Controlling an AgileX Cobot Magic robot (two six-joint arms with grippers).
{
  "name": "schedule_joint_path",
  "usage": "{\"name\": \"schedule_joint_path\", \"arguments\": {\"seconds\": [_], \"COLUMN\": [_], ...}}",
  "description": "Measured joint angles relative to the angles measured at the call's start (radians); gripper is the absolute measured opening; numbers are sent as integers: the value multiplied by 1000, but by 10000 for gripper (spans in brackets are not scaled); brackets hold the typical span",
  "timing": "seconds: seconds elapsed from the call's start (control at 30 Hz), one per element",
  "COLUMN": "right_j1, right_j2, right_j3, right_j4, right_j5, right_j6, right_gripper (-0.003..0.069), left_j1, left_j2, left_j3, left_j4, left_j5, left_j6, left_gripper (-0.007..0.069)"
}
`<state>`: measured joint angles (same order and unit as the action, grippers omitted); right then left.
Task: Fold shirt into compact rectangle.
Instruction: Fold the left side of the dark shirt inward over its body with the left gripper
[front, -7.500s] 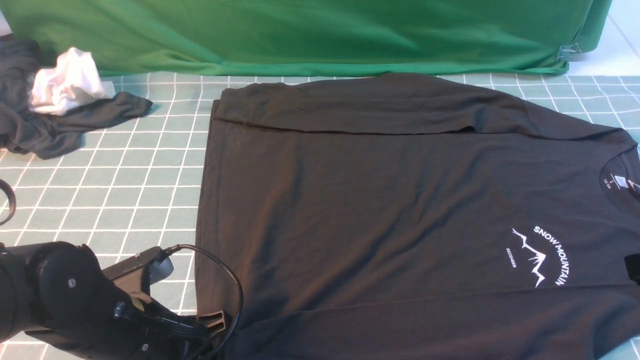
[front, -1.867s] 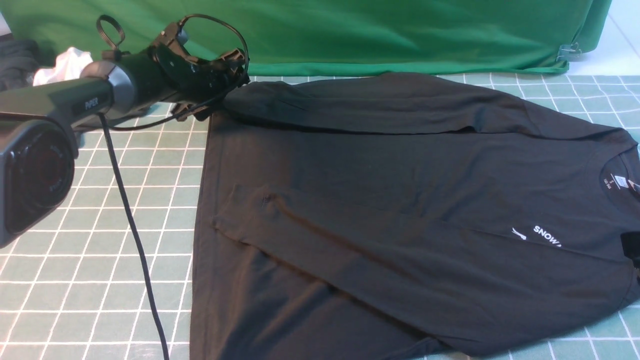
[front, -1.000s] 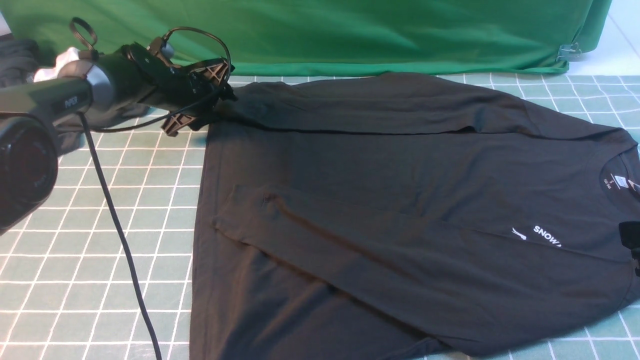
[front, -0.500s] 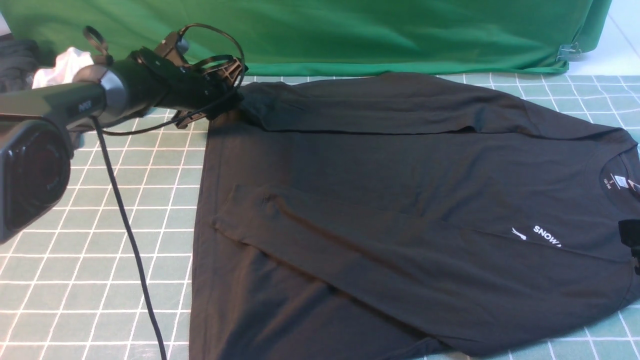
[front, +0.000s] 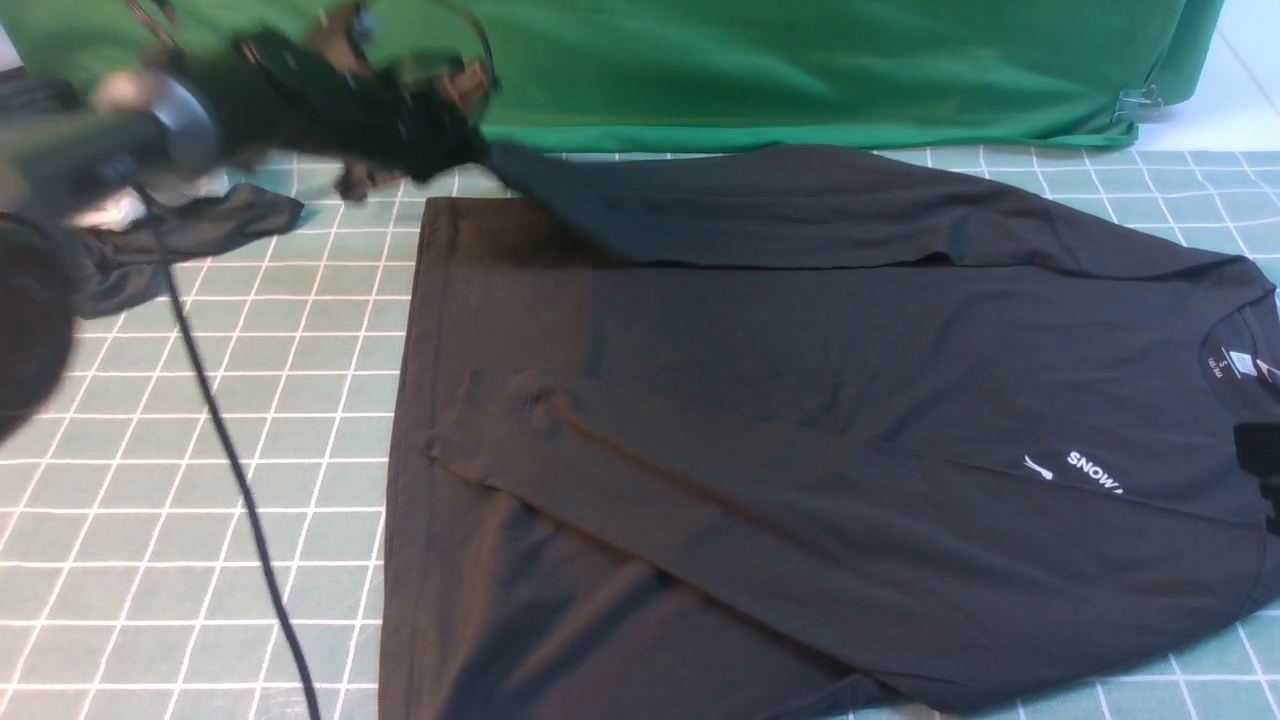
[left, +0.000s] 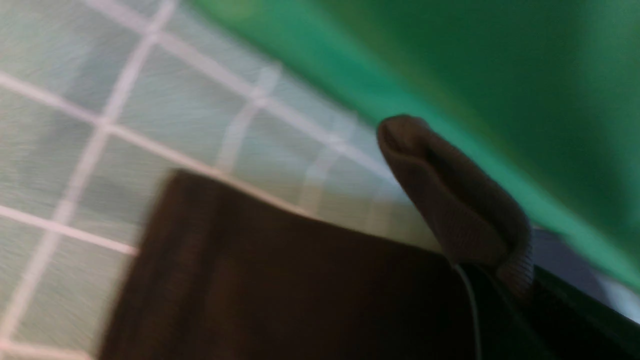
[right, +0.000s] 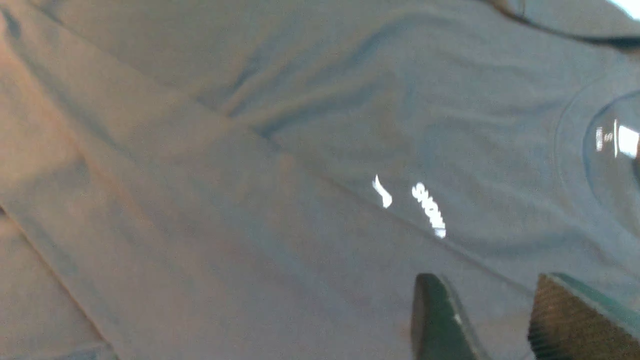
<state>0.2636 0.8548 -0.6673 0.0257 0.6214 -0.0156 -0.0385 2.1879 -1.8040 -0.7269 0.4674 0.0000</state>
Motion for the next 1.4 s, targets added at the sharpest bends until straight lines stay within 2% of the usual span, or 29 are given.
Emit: {"name": "schedule_joint_path", "arguments": {"seconds": [0.2,0.27,0.33,0.4,0.5,0.57,0.8,0.97,1.13,1.3,1.4], "right_j1": [0,0,0,0,0,0,0,0,0,0,0], "right_j2": [0,0,0,4,17,31,82,131,172,180,180], "right_j3": [0,-2,-8,-34,-72,-100,-130,-130,-130,-130,-130], "right_j4": [0,0,0,0,0,0,0,4,4,7,7], "right_j5": [-76,-119,-123,-121,-92,-65,-25,23,89,117,124], "right_j6": [0,0,1,5,5,5,5,5,1,-18,-19], "right_gripper": [261,251,231,154,63,29,22,22,22,24,27], "left_j1": [0,0,0,-2,-15,-32,-61,-61,-61,-49,-41], "left_j2": [-128,-183,-212,-292,-383,-420,-431,-432,-437,-483,-539], "left_j3": [0,18,55,175,349,474,739,760,759,656,594], "left_j4": [53,118,155,206,226,230,221,231,251,436,501], "left_j5": [210,327,367,400,389,360,223,191,227,396,495], "left_j6": [-46,-52,-56,-62,-67,-68,-57,-46,-46,-135,-158], "left_gripper": [22,22,22,22,22,22,22,38,169,369,438]}}
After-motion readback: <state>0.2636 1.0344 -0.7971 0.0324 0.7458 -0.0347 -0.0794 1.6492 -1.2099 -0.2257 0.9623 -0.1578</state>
